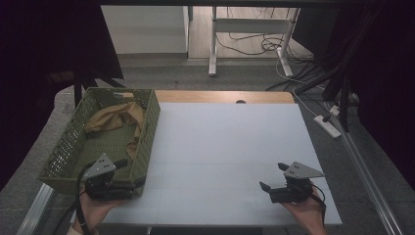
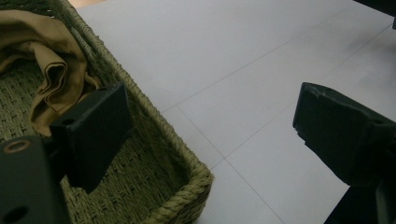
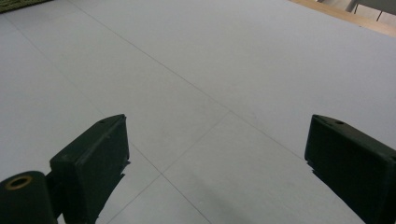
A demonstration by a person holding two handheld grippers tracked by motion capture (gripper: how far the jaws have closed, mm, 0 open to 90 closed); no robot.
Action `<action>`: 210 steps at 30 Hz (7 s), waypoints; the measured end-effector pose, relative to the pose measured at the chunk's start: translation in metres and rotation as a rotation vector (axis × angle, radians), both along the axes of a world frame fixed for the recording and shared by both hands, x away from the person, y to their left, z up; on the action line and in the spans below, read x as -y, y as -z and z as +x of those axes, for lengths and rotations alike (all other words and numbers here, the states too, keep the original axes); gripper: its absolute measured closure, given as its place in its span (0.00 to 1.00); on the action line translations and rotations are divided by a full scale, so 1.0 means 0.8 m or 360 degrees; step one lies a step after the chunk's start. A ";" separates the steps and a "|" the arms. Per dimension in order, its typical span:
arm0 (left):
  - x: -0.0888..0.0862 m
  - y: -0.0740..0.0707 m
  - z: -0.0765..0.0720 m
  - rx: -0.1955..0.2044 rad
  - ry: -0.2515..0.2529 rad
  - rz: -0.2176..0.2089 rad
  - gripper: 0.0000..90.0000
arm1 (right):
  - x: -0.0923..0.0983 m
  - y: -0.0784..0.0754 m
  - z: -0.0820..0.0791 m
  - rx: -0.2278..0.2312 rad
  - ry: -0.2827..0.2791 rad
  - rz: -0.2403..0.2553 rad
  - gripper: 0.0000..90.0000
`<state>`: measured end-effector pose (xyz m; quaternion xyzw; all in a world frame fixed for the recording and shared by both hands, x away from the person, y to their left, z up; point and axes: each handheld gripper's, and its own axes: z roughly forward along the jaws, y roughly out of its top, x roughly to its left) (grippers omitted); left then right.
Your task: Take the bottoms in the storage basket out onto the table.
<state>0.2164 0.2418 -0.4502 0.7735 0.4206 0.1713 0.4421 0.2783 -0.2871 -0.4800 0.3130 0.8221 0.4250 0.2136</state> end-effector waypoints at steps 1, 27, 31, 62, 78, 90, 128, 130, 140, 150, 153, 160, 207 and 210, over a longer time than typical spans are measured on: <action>0.000 0.000 0.000 -0.0003 0.0001 -0.0002 0.12 | 0.000 0.000 0.000 -0.0003 0.0000 -0.0006 0.07; 0.004 0.001 -0.001 -0.0003 0.0018 -0.0054 0.13 | -0.007 0.003 0.007 0.0005 -0.0060 -0.0007 0.07; 0.005 0.000 -0.001 0.0000 0.0019 -0.0045 0.13 | -0.005 0.002 0.007 -0.0003 -0.0047 0.0020 0.07; 0.012 -0.031 0.026 -0.0020 -0.0005 -0.0126 0.14 | -0.002 0.009 0.008 -0.0038 -0.0022 0.0034 0.08; 0.014 -0.048 0.053 -0.0040 -0.0009 -0.0139 0.14 | -0.007 0.010 0.009 -0.0037 -0.0048 0.0017 0.08; 0.006 -0.052 0.075 -0.0067 -0.0055 -0.0202 0.15 | -0.010 0.013 0.012 -0.0040 -0.0061 0.0004 0.08; -0.016 -0.069 0.133 -0.0080 -0.0162 -0.0210 0.15 | -0.007 0.016 0.013 -0.0072 -0.0048 -0.0002 0.08; -0.018 -0.068 0.137 -0.0082 -0.0174 -0.0214 0.15 | -0.008 0.016 0.014 -0.0070 -0.0050 -0.0009 0.08; -0.021 -0.066 0.154 -0.0095 -0.0206 -0.0178 0.15 | -0.007 0.018 0.015 -0.0086 -0.0043 -0.0005 0.08; -0.029 -0.065 0.170 -0.0110 -0.0250 -0.0168 0.15 | -0.006 0.019 0.015 -0.0095 -0.0044 -0.0001 0.08; -0.032 -0.066 0.174 -0.0115 -0.0258 -0.0173 0.15 | -0.006 0.019 0.015 -0.0097 -0.0041 -0.0005 0.08; -0.036 -0.070 0.185 -0.0124 -0.0287 -0.0172 0.15 | -0.006 0.020 0.016 -0.0103 -0.0038 -0.0007 0.08; -0.064 -0.058 0.263 -0.0249 -0.0478 -0.0177 0.15 | -0.006 0.023 0.018 -0.0117 -0.0030 -0.0024 0.08; -0.065 -0.056 0.267 -0.0258 -0.0482 -0.0169 0.15 | -0.005 0.024 0.019 -0.0120 -0.0027 -0.0025 0.08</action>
